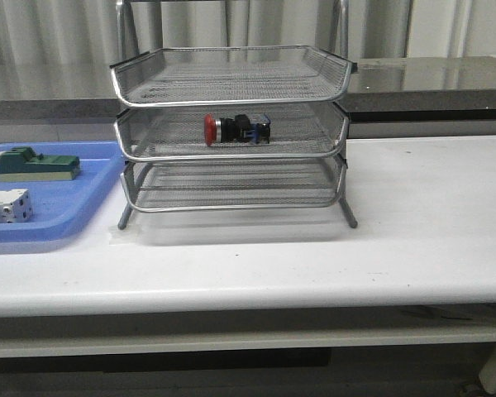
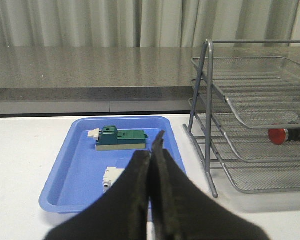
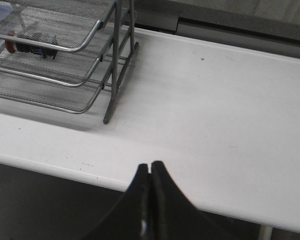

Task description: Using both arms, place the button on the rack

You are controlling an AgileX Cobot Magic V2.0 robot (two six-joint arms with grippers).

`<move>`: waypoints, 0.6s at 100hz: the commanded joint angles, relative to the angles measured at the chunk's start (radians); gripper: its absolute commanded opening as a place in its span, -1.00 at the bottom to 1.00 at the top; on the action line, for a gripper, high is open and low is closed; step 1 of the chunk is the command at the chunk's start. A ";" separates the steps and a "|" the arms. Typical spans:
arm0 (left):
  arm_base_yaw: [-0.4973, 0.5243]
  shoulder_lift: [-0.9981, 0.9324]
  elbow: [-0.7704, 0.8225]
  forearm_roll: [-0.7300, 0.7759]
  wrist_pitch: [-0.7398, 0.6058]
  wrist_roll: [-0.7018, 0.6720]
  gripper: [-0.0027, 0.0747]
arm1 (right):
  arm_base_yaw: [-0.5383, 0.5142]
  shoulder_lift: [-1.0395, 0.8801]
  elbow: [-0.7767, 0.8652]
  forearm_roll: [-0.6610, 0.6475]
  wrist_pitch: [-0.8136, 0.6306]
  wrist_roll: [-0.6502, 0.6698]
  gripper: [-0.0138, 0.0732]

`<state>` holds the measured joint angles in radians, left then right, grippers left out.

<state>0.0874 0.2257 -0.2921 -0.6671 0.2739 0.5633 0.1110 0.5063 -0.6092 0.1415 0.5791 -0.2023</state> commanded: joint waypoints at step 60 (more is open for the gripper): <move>0.004 0.009 -0.027 -0.021 -0.067 -0.004 -0.98 | -0.005 -0.050 -0.020 -0.002 -0.038 0.003 -0.82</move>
<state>0.0874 0.2257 -0.2921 -0.6671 0.2739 0.5633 0.1110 0.4523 -0.6029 0.1415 0.6115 -0.2023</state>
